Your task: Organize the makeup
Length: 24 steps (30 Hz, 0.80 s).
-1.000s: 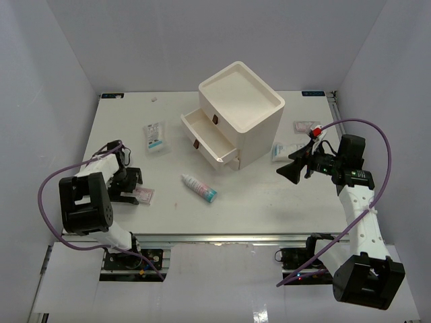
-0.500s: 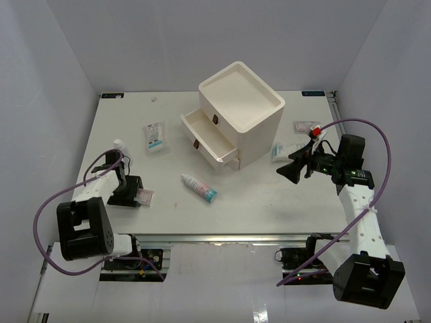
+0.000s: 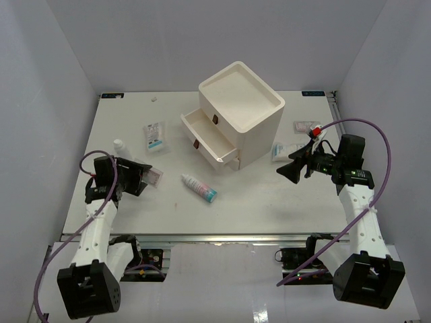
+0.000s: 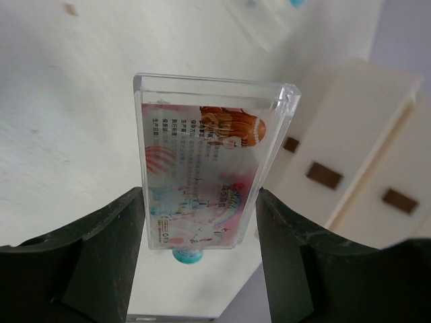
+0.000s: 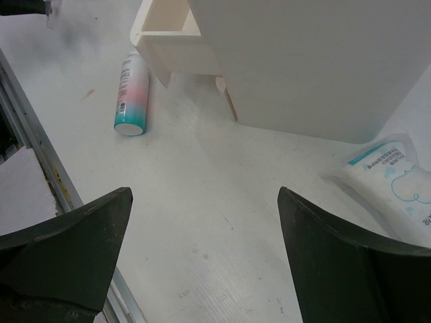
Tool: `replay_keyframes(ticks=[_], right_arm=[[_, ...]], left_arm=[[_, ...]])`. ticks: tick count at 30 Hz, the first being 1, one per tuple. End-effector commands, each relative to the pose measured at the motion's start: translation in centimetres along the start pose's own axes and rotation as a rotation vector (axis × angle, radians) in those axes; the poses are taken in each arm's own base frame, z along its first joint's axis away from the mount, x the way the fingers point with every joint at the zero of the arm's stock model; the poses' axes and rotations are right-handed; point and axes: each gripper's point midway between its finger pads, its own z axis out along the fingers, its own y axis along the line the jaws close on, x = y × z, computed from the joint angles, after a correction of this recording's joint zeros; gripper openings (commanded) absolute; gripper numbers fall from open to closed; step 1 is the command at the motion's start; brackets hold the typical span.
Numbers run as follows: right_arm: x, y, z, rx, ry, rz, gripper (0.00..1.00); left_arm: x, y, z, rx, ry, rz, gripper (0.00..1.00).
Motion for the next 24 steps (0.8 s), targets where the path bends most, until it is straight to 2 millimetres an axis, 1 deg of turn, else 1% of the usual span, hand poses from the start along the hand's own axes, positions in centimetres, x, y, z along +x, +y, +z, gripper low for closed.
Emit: replay_keyframes(ticks=[1, 3, 4, 6, 8, 9, 10, 12, 14, 16, 17, 18, 19, 21, 22, 23, 24], right_arm=[[0.1, -0.7, 0.1, 0.018, -0.003, -0.013, 0.95], [0.2, -0.9, 0.2, 0.023, 0.001, -0.013, 0.95], [0.2, -1.0, 0.2, 0.023, 0.003, -0.011, 0.95], [0.4, -1.2, 0.3, 0.028, 0.007, -0.007, 0.95], [0.5, -1.4, 0.3, 0.035, 0.012, -0.004, 0.95], [0.6, -1.5, 0.3, 0.039, 0.014, -0.004, 0.95], [0.6, -1.6, 0.3, 0.044, 0.015, -0.006, 0.95], [0.8, -1.8, 0.3, 0.051, 0.018, -0.004, 0.95], [0.9, -2.0, 0.3, 0.059, 0.02, 0.0, 0.95], [1.0, -2.2, 0.3, 0.064, 0.022, 0.001, 0.95], [1.1, -2.2, 0.3, 0.065, 0.023, 0.002, 0.95], [1.1, -2.3, 0.3, 0.065, 0.024, 0.004, 0.95], [1.1, -2.3, 0.3, 0.067, 0.024, 0.004, 0.95], [1.1, -2.4, 0.3, 0.069, 0.024, 0.004, 0.95], [1.1, -2.4, 0.3, 0.07, 0.025, 0.003, 0.95], [1.1, -2.4, 0.3, 0.07, 0.025, 0.001, 0.95], [1.1, -2.4, 0.3, 0.069, 0.025, 0.002, 0.95]], left_arm=[[4.4, -6.1, -2.4, 0.344, 0.177, 0.239, 0.31], [6.4, -8.5, -3.1, 0.402, 0.209, 0.332, 0.29], [6.5, -10.2, -3.7, 0.431, 0.188, 0.364, 0.29], [8.5, -12.8, -4.4, 0.473, 0.213, 0.443, 0.29], [9.8, -14.6, -3.6, 0.467, 0.223, 0.492, 0.29], [10.4, -16.0, -3.4, 0.477, 0.22, 0.519, 0.29], [10.6, -17.6, -3.8, 0.504, 0.211, 0.534, 0.29], [11.1, -19.0, -2.2, 0.489, 0.225, 0.545, 0.29], [11.4, -20.8, -1.0, 0.492, 0.226, 0.548, 0.3], [11.9, -22.9, -0.2, 0.502, 0.227, 0.548, 0.33], [12.2, -23.4, 0.7, 0.492, 0.234, 0.546, 0.34], [12.5, -23.3, 2.0, 0.466, 0.245, 0.54, 0.35], [12.8, -23.3, 3.1, 0.447, 0.254, 0.535, 0.37], [13.3, -24.2, 4.6, 0.435, 0.267, 0.529, 0.43], [13.6, -24.8, 5.2, 0.436, 0.274, 0.527, 0.47], [13.9, -25.8, 5.2, 0.451, 0.275, 0.528, 0.51], [13.9, -26.0, 5.7, 0.447, 0.274, 0.527, 0.55]])
